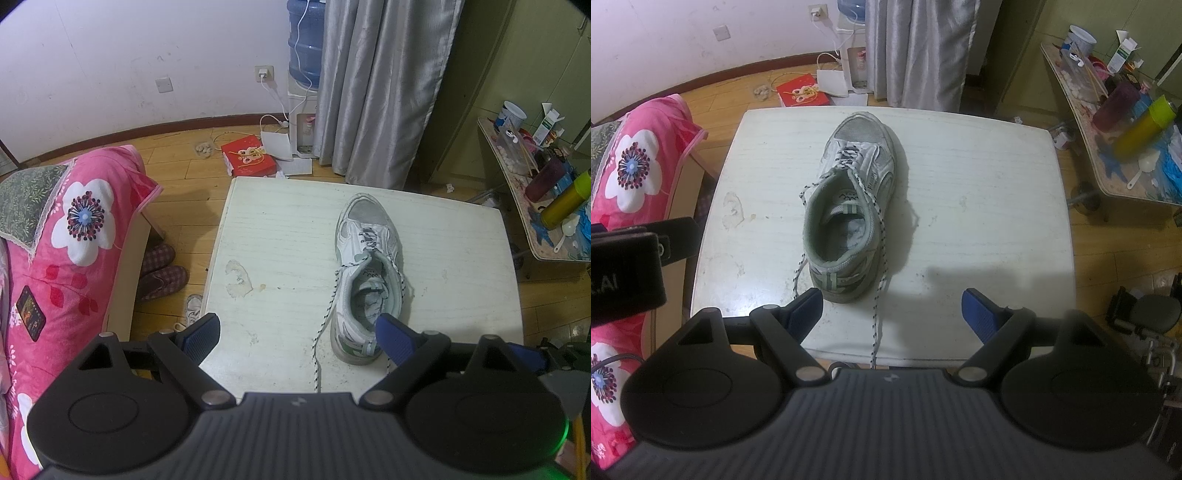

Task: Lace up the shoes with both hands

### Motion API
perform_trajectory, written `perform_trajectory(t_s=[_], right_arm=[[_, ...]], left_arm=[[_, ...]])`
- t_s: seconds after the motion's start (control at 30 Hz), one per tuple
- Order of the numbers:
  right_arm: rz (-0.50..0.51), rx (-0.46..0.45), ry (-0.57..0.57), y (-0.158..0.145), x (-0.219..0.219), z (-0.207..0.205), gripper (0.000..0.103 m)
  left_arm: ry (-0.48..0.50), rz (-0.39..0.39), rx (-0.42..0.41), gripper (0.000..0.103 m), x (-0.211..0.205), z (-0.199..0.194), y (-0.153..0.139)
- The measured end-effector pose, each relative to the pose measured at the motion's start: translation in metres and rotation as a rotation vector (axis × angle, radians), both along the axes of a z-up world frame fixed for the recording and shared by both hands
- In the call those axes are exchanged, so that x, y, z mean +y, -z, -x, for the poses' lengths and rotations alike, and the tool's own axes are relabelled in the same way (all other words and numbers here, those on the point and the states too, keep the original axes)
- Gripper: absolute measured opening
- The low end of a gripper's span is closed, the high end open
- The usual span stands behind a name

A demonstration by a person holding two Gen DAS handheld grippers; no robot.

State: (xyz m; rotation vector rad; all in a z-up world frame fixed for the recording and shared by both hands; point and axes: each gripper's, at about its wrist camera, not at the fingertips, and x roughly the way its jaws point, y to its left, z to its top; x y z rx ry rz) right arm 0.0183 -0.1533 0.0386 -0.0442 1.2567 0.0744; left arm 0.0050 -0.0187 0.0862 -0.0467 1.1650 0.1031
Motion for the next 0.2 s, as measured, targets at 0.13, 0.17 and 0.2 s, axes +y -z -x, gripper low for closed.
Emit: perform_trajectory(t_s=[0.13,0.17,0.2], right_arm=[[-0.001,0.002,0.002,0.0004,0.0004,-0.0008,0.082],[-0.001,0.002,0.002,0.0005,0.0006,-0.0010,0.082],[-0.001,0.002,0.001,0.0006,0.0007,-0.0009,0.082]], left_arm=[[-0.001,0.000,0.001,0.092,0.0001,0.0006,0.0005],[-0.002,0.000,0.003,0.092,0.0004,0.0006,0.0007],[-0.004,0.000,0.004,0.092,0.0007,0.0007,0.0009]])
